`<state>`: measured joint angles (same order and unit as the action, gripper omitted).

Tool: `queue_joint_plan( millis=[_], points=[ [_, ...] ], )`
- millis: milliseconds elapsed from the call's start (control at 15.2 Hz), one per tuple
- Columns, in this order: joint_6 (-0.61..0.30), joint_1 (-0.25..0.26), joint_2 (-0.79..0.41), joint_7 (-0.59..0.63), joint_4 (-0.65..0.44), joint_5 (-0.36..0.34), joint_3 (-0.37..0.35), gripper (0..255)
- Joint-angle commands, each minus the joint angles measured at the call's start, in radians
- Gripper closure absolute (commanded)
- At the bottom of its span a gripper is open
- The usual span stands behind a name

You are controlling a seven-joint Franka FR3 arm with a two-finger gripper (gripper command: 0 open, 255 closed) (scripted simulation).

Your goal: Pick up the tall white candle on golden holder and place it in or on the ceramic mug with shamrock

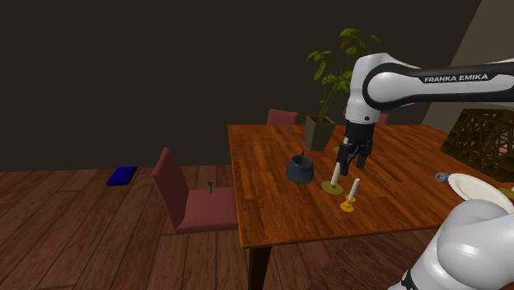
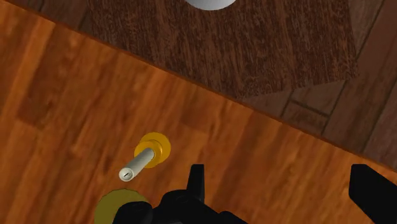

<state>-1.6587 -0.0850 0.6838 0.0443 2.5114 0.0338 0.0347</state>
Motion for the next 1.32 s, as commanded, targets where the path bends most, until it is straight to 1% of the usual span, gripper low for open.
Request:
queue_joint_plan(
  millis=[0,594,1056,1254],
  points=[
    [-0.042,-0.035,-0.028,0.007,0.011,-0.023,0.027,0],
    [-0.218,-0.181,-0.16,0.039,0.044,-0.112,0.146,0],
    [-0.32,-0.183,-0.18,0.039,0.126,-0.116,0.153,0],
    [-0.329,-0.183,-0.182,0.039,0.132,-0.117,0.154,0]
  ],
)
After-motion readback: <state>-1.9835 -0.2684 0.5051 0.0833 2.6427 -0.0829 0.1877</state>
